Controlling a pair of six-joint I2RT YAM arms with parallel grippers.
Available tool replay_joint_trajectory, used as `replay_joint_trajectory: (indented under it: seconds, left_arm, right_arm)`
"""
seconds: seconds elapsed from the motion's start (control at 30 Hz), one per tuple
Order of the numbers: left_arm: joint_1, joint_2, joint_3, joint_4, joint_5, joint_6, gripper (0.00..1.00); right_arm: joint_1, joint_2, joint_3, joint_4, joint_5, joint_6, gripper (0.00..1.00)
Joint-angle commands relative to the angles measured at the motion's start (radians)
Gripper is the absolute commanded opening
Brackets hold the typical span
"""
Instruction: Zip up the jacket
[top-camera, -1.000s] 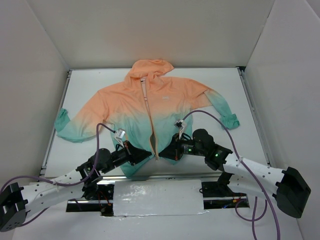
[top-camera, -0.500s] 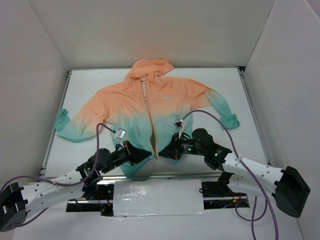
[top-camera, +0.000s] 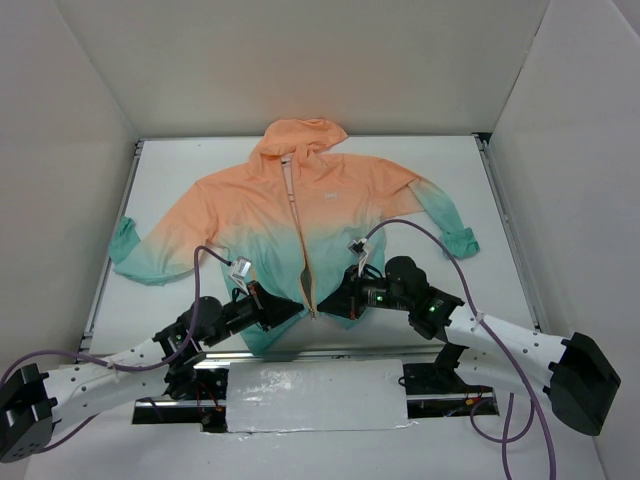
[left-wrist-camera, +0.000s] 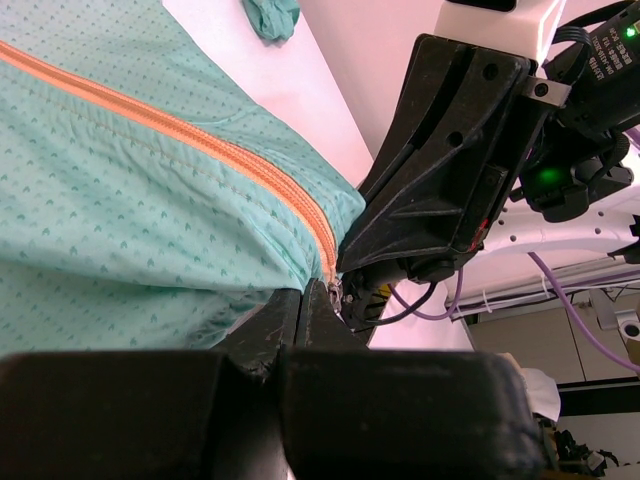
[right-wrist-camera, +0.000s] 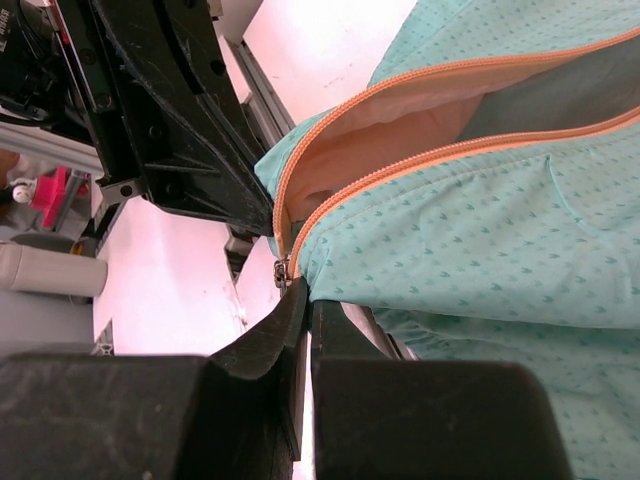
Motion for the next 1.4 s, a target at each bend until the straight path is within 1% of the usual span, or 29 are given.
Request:
replay_joint_trajectory:
  seconds: [0.0, 1.37]
  left_arm:
    - [0.003, -0.001, 0.006, 0.071, 0.015, -0.003, 0.00]
    - [0.003, 0.020, -0.002, 0.113, 0.040, -0.012, 0.00]
  right_arm:
    - [-0.007, -0.012, 0.043, 0.069, -0.020, -0.008, 0.00]
    - [-0.046, 0.000, 0.065, 0.097, -0.053, 0.001, 0.00]
